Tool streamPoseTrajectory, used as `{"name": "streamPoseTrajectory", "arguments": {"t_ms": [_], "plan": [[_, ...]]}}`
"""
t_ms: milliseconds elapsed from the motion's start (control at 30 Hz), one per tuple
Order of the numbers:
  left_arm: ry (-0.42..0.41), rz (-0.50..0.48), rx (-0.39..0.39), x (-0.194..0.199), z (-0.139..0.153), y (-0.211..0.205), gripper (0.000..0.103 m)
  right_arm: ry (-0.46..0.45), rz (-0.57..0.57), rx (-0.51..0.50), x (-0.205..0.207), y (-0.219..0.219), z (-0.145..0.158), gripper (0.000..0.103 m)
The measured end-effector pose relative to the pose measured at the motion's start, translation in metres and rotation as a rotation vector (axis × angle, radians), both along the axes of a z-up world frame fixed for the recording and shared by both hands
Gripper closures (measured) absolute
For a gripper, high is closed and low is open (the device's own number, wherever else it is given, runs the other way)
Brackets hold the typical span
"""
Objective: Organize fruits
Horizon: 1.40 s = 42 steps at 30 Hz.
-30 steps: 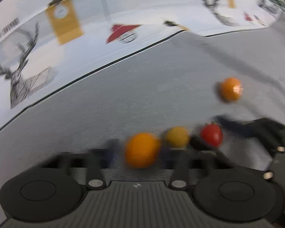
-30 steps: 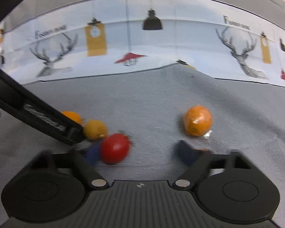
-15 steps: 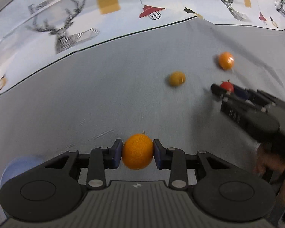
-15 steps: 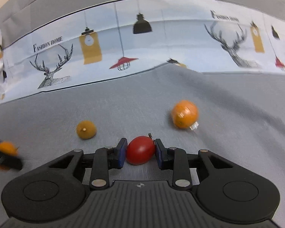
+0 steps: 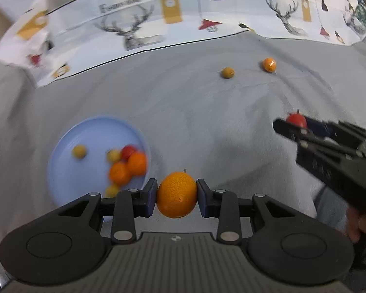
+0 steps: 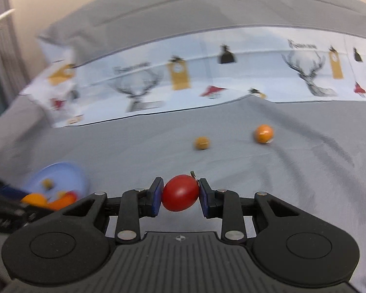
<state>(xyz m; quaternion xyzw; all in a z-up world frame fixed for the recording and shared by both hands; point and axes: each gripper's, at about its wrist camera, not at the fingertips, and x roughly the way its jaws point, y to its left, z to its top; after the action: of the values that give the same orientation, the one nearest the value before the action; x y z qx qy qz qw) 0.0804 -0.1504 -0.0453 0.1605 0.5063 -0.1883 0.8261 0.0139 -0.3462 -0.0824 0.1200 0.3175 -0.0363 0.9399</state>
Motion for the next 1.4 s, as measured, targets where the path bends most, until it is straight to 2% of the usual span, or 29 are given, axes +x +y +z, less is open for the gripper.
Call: {"name": "streamPoseTrajectory", "arguments": {"t_ms": [233,400,567,900,1400], "plan": [[-0.067,0.099,0.004,-0.049,0.031,0.073,0.065,-0.012,0.151,0.054,-0.051,0.069,0.045,0.070],[-0.112,0.176,-0.013,-0.081,0.042,0.117,0.065,-0.063,0.250,0.020,-0.080,0.114,0.075,0.070],[-0.121,0.231,-0.047,-0.103,0.048,0.147,0.065,-0.082,0.319,-0.015,-0.106,0.148,0.089,0.070],[-0.160,0.234,-0.092,-0.130,0.059,0.159,0.065,-0.100,0.358,-0.083,-0.135,0.172,0.100,0.070],[-0.174,0.242,-0.107,-0.133,0.062,0.165,0.065,-0.111,0.371,-0.110,-0.142,0.179,0.102,0.070]]}}
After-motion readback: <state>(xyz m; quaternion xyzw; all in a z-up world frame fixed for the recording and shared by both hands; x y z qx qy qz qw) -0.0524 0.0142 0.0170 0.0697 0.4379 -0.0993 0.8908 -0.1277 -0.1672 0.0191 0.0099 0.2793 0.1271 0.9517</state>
